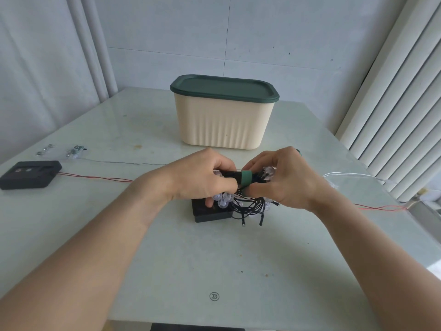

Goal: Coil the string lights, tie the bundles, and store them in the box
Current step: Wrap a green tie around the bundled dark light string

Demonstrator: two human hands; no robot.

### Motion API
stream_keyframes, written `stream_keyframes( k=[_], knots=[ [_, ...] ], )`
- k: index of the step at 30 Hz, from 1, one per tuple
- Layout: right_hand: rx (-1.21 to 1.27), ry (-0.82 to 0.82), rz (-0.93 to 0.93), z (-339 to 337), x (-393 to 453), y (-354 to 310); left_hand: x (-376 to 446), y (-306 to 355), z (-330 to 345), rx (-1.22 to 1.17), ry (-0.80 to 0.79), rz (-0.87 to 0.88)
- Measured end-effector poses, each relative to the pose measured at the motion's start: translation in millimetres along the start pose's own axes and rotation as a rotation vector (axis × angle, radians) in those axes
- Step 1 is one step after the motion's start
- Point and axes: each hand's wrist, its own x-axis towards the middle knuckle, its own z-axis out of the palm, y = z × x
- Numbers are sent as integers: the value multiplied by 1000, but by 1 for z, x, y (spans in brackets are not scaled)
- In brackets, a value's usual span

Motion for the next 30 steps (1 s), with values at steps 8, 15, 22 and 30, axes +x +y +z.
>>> stream_keyframes(
  k=[8,15,22,30],
  knots=[
    [-105,83,-140,6,1,4,2,-1,4,0,121,50],
    [-10,120,-95,4,3,6,6,-1,14,-24,344,183],
    [-12,247,-109,13,4,8,8,0,18,-1,474,226],
    [-181,354,-225,21,7,12,8,2,15,-45,383,120]
  ],
)
